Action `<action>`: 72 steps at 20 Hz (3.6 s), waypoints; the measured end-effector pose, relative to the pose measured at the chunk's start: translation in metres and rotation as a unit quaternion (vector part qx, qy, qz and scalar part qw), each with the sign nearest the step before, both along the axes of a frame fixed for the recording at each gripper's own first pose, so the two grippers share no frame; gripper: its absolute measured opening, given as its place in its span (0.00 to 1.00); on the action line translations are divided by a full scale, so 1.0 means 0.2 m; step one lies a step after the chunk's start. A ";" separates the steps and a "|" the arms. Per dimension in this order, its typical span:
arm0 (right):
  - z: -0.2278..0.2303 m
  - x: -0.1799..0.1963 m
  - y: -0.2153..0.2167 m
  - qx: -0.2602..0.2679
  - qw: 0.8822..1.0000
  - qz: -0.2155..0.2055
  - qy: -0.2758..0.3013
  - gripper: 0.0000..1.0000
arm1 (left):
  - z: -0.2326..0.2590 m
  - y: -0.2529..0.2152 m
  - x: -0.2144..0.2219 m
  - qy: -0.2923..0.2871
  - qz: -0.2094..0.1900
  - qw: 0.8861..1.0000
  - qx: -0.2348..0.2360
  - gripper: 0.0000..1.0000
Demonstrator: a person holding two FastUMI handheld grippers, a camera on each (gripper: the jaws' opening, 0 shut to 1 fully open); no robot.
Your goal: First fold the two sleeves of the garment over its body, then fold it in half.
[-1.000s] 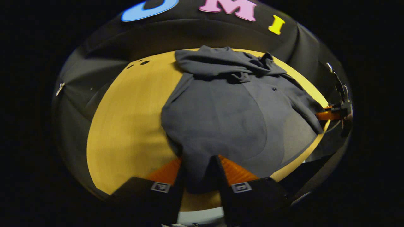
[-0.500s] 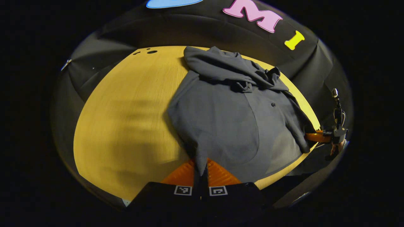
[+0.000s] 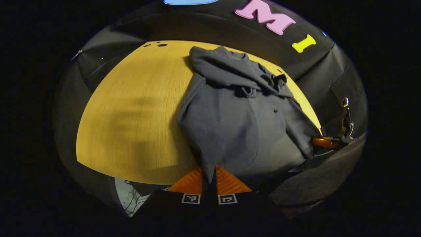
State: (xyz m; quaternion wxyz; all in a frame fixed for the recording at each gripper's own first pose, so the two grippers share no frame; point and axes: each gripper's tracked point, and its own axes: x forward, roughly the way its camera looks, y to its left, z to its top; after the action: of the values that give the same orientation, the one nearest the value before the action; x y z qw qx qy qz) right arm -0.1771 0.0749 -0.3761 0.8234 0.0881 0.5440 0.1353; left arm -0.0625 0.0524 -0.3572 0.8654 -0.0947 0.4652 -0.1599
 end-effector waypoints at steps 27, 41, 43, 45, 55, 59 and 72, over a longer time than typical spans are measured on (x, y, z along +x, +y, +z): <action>0.53 1.69 0.03 0.040 0.962 -0.095 -0.255 0.05 | 0.88 -0.06 1.54 -0.264 0.083 0.961 -0.026 0.05; -0.14 2.15 0.07 0.036 0.973 -0.088 -0.211 0.05 | 0.42 -0.15 2.15 -0.228 0.119 0.966 0.010 0.05; -0.23 2.17 0.08 0.037 0.975 -0.086 -0.203 0.05 | 0.33 -0.15 2.19 -0.217 0.115 0.969 0.022 0.05; -0.31 2.19 0.10 0.036 0.977 -0.085 -0.193 0.05 | 0.26 -0.15 2.22 -0.207 0.115 0.971 0.030 0.09; -0.58 2.19 0.12 0.019 0.986 -0.085 -0.143 0.05 | -0.01 -0.17 2.24 -0.163 0.104 0.979 0.071 0.05; -0.62 2.17 0.13 0.021 0.988 -0.091 -0.121 0.06 | -0.05 -0.18 2.23 -0.157 0.098 0.978 0.092 0.06; -0.25 2.11 0.02 -0.013 0.981 -0.098 -0.166 0.83 | 0.34 -0.33 2.00 -0.218 0.051 0.973 0.061 0.75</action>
State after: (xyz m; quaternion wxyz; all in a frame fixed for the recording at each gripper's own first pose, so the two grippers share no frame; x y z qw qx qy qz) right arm 0.2444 0.0798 -0.4253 0.9125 0.1065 0.3905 0.0592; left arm 0.3371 -0.0143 -0.2895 0.9573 -0.0286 0.2683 -0.1035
